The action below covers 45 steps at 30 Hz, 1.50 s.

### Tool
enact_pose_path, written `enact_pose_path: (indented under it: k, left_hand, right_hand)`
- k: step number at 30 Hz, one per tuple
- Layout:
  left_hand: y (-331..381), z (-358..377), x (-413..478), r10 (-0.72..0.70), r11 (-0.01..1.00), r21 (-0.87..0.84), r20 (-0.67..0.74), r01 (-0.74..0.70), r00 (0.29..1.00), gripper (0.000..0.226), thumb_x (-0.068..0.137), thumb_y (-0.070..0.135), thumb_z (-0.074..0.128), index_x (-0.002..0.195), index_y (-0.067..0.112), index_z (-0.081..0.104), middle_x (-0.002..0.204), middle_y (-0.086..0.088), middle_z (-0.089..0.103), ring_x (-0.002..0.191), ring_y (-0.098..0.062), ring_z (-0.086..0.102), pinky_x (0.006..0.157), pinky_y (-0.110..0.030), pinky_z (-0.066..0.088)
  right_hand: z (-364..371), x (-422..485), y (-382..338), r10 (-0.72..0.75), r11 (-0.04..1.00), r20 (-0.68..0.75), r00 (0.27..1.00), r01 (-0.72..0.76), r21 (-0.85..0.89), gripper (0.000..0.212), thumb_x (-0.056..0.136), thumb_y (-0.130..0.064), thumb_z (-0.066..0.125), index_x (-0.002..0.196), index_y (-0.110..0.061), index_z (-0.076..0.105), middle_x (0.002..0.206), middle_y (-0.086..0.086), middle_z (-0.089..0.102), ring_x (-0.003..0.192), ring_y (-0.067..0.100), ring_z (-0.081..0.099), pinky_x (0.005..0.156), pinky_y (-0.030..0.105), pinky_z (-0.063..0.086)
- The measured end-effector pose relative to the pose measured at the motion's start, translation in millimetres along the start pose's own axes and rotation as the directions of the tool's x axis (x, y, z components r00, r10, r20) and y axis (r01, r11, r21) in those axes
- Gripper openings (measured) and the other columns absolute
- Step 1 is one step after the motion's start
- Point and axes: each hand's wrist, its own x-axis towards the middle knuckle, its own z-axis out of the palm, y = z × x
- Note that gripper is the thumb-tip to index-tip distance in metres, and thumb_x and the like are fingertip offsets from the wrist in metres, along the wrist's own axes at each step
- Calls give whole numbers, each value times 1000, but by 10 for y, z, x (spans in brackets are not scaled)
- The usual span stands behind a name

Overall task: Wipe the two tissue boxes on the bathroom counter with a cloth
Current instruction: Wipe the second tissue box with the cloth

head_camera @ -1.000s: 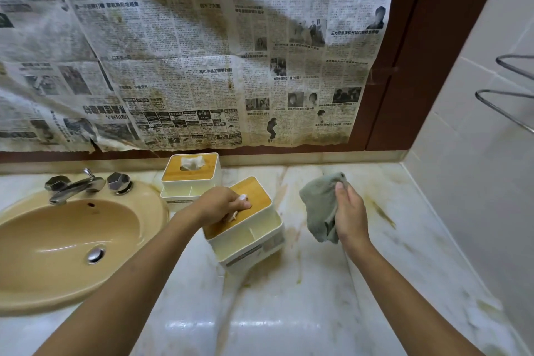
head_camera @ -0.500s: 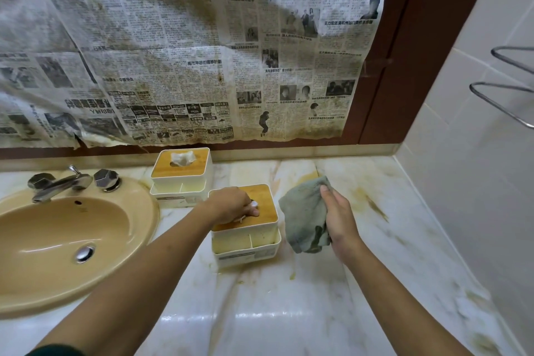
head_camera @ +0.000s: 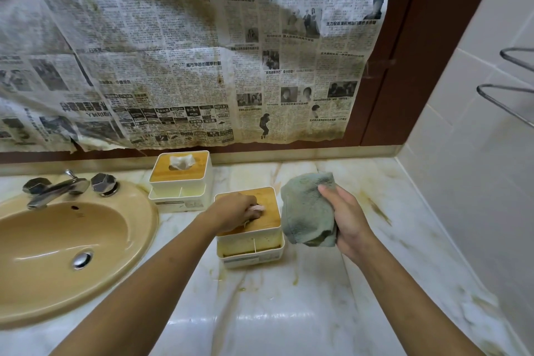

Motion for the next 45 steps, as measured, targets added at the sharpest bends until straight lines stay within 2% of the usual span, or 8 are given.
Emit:
enact_pose_path:
  k: [5, 10, 18, 25, 31, 36, 41, 45]
  left_hand:
    - [-109, -16, -112, -37, 988, -156, -117, 18, 992, 36, 94, 56, 49, 114, 27, 56, 108, 4, 53, 95, -17, 57, 73, -33, 43]
    - [-162, -60, -221, -116, 960, -272, -193, 61, 974, 41, 97, 22, 52, 137, 28, 45, 129, -2, 58, 107, -22, 59, 88, -34, 50]
    - [-189, -83, -251, -192, 945, -310, -285, 99, 939, 42, 94, 10, 50, 133, 24, 52, 121, -2, 57, 104, -19, 57, 84, -30, 47]
    - [-62, -419, -334, -340, 772, -628, -277, 99, 899, 24, 96, 18, 52, 112, 20, 69, 117, 1, 66, 106, -16, 60, 88, -34, 50]
    - [411, -892, -649, -83, 331, -944, -44, -15, 996, 51, 93, 59, 45, 119, 22, 68, 119, -4, 68, 105, -17, 65, 89, -35, 51]
    - [596, -1059, -775, -54, 144, -976, -171, -162, 984, 38, 92, 25, 61, 127, 12, 61, 123, -7, 68, 116, -22, 62, 89, -36, 55]
    - [531, -1282, -874, -116, 135, -958, -269, -253, 956, 39, 92, 19, 63, 130, 17, 56, 124, -6, 67, 114, -22, 64, 85, -39, 56]
    - [541, -1406, -972, -171, 165, -949, -294, -267, 940, 33, 95, 16, 60, 127, 12, 54, 115, -7, 70, 92, -13, 69, 57, -22, 52]
  right_hand:
    - [1, -1, -72, -41, 995, 55, 998, 46, -85, 24, 102, -14, 50, 118, -5, 65, 114, 15, 72, 107, 30, 69, 92, 47, 55]
    - [52, -19, -120, -65, 995, 41, 997, 68, -76, 23, 102, -14, 50, 117, -7, 65, 111, 12, 74, 104, 26, 71, 87, 41, 58]
    - [175, -68, -126, -104, 987, 41, 994, 108, -116, 21, 101, -12, 52, 115, -11, 67, 112, 11, 73, 106, 27, 69, 90, 42, 56]
    - [271, -85, -221, -128, 984, 76, 989, 136, -112, 20, 100, -13, 53, 114, -8, 67, 110, 13, 74, 106, 29, 69, 91, 43, 56]
    - [462, -129, -489, -176, 983, 193, 965, 184, -20, 24, 102, -17, 51, 121, -10, 64, 114, 11, 73, 108, 25, 69, 88, 39, 57]
    - [626, -170, -730, -302, 942, 287, 909, 331, -60, 23, 102, -11, 50, 121, -9, 62, 117, 13, 71, 111, 27, 68, 92, 41, 56]
    - [705, -195, -887, -332, 895, 320, 887, 404, -192, 23, 104, -9, 45, 118, -17, 61, 117, 10, 70, 110, 26, 67, 91, 44, 57]
    - [757, -261, -934, -186, 947, 365, 912, 265, -180, 25, 99, -16, 57, 124, -19, 57, 116, 8, 72, 99, 22, 72, 68, 34, 60]
